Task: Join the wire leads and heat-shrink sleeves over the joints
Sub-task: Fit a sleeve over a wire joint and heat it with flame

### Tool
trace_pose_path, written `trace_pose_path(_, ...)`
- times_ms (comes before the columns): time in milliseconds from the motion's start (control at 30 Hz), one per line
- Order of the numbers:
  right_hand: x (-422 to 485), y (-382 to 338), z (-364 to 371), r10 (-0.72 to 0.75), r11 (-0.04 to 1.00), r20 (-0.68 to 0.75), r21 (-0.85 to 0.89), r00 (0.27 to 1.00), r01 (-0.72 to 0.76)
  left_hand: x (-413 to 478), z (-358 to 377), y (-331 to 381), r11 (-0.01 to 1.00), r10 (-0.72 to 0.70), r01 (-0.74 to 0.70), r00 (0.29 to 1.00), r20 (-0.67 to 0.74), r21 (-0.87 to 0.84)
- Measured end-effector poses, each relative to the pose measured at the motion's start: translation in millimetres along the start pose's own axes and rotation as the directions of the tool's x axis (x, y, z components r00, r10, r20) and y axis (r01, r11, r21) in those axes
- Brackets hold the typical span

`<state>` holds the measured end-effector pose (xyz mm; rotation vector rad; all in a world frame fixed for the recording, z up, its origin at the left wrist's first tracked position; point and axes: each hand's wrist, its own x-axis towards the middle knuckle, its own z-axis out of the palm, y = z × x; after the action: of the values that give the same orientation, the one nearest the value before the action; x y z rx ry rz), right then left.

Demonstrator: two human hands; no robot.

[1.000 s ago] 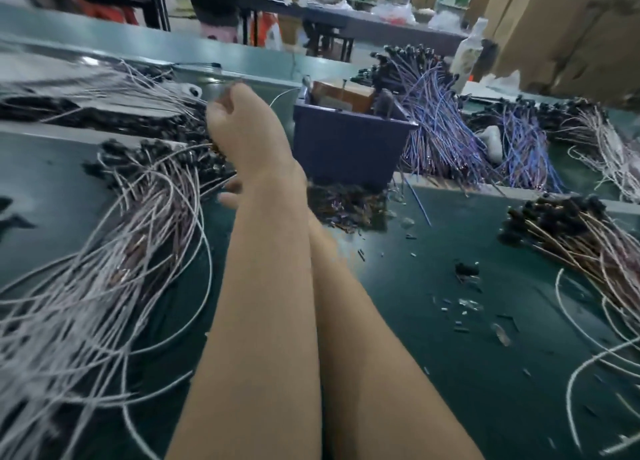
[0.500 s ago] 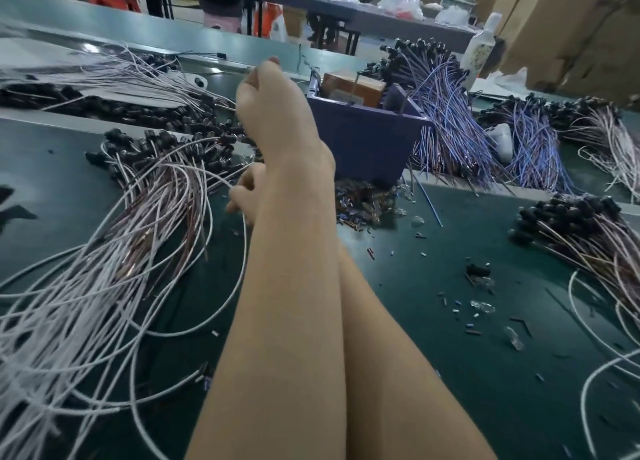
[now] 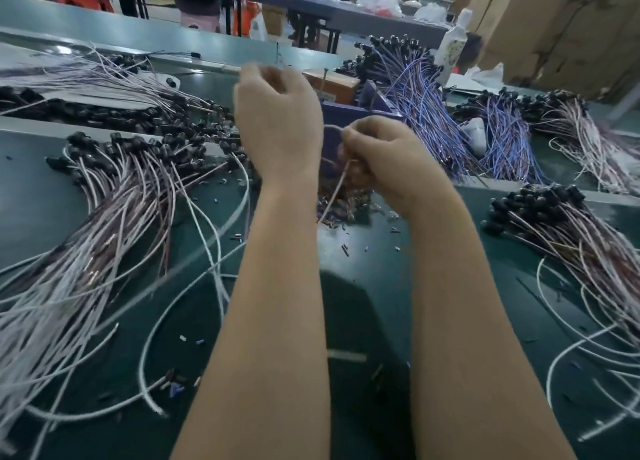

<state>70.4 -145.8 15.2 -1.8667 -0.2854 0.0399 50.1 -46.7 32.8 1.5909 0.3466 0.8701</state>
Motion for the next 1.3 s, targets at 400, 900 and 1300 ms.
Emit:
trace_pose_path(400, -16.9, 0.5, -41.1, 0.088, 0.995, 0.093, -0.059, 0.992, -0.083, -13.5, 26.0, -24.7, 0.914, -0.396, 0.375, 0.751, 0.528, 0.154)
trace_pose_path(900, -10.7, 3.2, -48.0, 0.089, 0.981, -0.217, -0.147, 0.972, -0.123, -18.8, 20.2, -18.7, 0.992, -0.109, 0.022, 0.661, 0.743, 0.125)
trace_pose_path(1300, -6.8, 17.9, -49.1, 0.268, 0.93, -0.162, 0.302, 0.95, -0.211, -14.1, 14.6, -18.1, 0.904, -0.284, -0.055, 0.663, 0.693, 0.423)
